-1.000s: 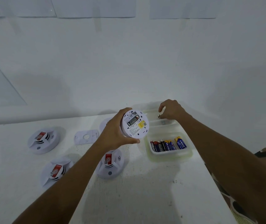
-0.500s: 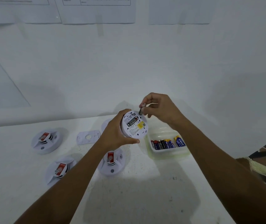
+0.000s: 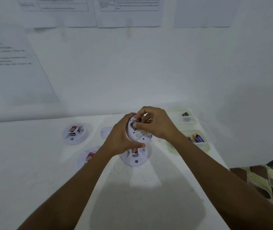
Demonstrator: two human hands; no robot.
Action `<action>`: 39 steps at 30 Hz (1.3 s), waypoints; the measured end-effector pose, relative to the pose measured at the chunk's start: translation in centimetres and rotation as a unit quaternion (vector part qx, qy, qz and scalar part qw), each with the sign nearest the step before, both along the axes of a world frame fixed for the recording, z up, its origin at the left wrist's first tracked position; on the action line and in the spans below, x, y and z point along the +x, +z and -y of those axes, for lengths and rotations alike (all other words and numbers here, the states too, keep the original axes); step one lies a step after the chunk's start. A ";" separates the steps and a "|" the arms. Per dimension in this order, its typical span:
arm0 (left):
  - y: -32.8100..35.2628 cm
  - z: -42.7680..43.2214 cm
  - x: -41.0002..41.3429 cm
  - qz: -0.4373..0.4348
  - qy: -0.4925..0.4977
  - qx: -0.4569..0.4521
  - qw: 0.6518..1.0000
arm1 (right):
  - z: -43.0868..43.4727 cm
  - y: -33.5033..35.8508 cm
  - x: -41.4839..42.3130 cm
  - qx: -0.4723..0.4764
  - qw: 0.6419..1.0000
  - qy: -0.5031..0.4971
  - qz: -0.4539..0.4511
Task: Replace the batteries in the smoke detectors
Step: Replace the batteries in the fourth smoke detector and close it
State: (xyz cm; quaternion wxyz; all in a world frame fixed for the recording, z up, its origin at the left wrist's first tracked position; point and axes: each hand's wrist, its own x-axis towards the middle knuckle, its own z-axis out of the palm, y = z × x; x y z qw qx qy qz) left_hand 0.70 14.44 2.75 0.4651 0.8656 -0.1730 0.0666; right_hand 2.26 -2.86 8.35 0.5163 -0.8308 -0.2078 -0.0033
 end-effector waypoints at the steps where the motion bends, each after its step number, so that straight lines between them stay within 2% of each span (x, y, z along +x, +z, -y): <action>1: 0.1 -0.4 -0.4 0.005 0.002 -0.008 1.000 | -0.6 -0.1 0.0 -0.023 1.000 -0.007 0.018; 4: 0.5 -1.9 -1.1 0.024 0.010 -0.016 1.000 | -2.1 -0.1 0.2 -0.074 0.996 -0.047 0.019; 8: 0.7 -4.2 -1.6 0.032 0.024 0.014 0.999 | -4.4 0.2 0.2 -0.027 0.994 -0.033 -0.096; 11: 0.6 -5.9 -2.0 0.032 0.030 0.038 0.998 | -6.0 -0.1 0.3 -0.001 0.993 -0.036 -0.109; 17: 0.0 -10.2 -2.7 0.013 0.044 0.016 0.999 | -8.5 -2.1 2.0 0.061 0.993 -0.044 -0.093; 19: 0.0 -12.2 -2.9 -0.002 0.066 0.005 0.998 | -8.8 -3.2 3.2 -0.002 0.997 -0.055 -0.047; 22: -0.1 -15.3 -3.1 -0.018 0.090 -0.001 0.996 | -9.5 -4.7 5.1 -0.181 0.983 0.012 0.027; 25: -0.1 -17.0 -3.1 -0.024 0.102 0.002 0.994 | -11.1 -5.6 6.4 -0.379 0.918 0.097 0.059; 27: -0.1 -17.6 -3.0 -0.026 0.104 -0.002 0.994 | -12.4 -6.0 6.8 -0.434 0.890 0.129 0.059; 31: -0.4 -18.3 -2.8 -0.034 0.104 -0.006 0.994 | -13.3 -6.5 7.1 -0.405 0.905 0.128 0.028; 35: -1.0 -18.2 -2.8 -0.044 0.099 0.001 0.994 | -12.7 -7.0 6.3 -0.383 0.913 0.110 0.086; 39: -0.9 -17.9 -2.5 -0.048 0.099 -0.003 0.994 | -11.5 -6.8 5.3 -0.259 0.958 0.028 0.125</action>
